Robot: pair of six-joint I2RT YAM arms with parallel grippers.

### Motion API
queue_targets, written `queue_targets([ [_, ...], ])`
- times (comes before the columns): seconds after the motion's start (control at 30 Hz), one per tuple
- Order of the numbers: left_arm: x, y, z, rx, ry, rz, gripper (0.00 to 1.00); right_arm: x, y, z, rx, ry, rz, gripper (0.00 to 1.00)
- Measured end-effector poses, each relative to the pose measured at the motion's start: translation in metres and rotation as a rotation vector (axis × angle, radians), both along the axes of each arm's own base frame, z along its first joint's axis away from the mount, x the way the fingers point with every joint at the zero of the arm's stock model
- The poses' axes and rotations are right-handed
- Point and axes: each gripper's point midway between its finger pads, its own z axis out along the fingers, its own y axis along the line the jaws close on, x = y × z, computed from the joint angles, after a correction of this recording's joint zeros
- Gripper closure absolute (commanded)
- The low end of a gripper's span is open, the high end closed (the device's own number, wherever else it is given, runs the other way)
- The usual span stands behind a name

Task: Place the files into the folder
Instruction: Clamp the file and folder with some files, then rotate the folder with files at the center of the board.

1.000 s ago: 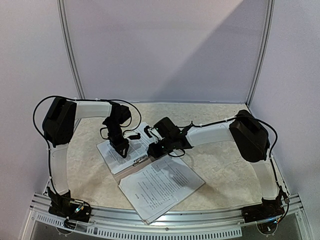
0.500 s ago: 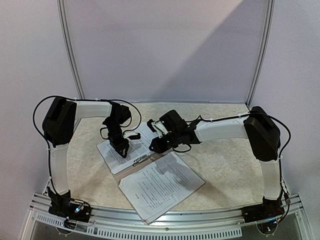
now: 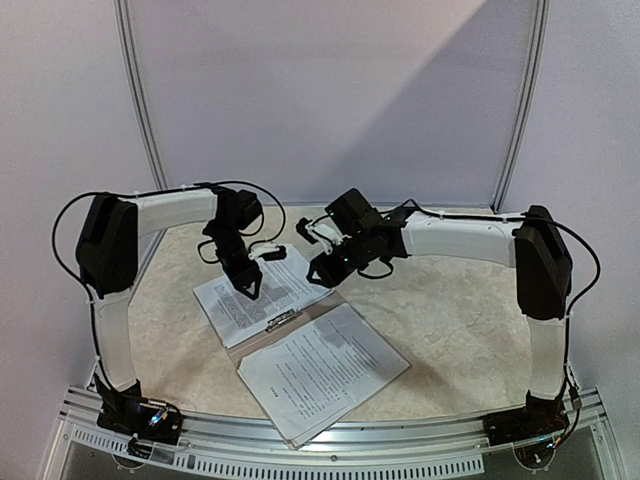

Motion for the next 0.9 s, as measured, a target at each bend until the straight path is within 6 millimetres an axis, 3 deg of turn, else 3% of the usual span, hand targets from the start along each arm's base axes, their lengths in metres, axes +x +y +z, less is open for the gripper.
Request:
queue_targets([
  [0.13,0.001,0.007,0.041,-0.036,-0.088,-0.001,0.5,0.032,-0.042,-0.014,-0.064,0.064,-0.164,0.61],
  [0.2,-0.006,0.023,0.054,-0.032,-0.117,0.013,0.5,0.043,-0.066,-0.029,-0.105,0.116,-0.251,0.61],
  [0.27,-0.018,0.048,0.054,-0.008,-0.106,0.044,0.5,0.05,-0.086,-0.044,-0.148,0.159,-0.314,0.61],
  [0.33,-0.033,0.083,0.04,0.052,-0.067,0.092,0.5,0.054,-0.101,-0.06,-0.184,0.2,-0.362,0.63],
  [0.43,-0.066,0.132,0.003,0.188,0.038,0.134,0.5,0.052,-0.115,-0.086,-0.233,0.266,-0.4,0.67],
  [0.5,-0.091,0.151,-0.019,0.268,0.104,0.12,0.5,0.048,-0.121,-0.103,-0.264,0.307,-0.408,0.69],
  [0.57,-0.104,0.159,-0.03,0.318,0.136,0.102,0.51,0.049,-0.117,-0.102,-0.244,0.316,-0.404,0.71],
  [0.73,-0.084,0.164,-0.044,0.373,0.08,0.09,0.51,0.043,-0.111,-0.106,-0.22,0.34,-0.38,0.74],
  [0.9,-0.063,0.151,-0.045,0.443,0.033,-0.004,0.51,0.023,-0.103,-0.105,-0.166,0.369,-0.336,0.74],
])
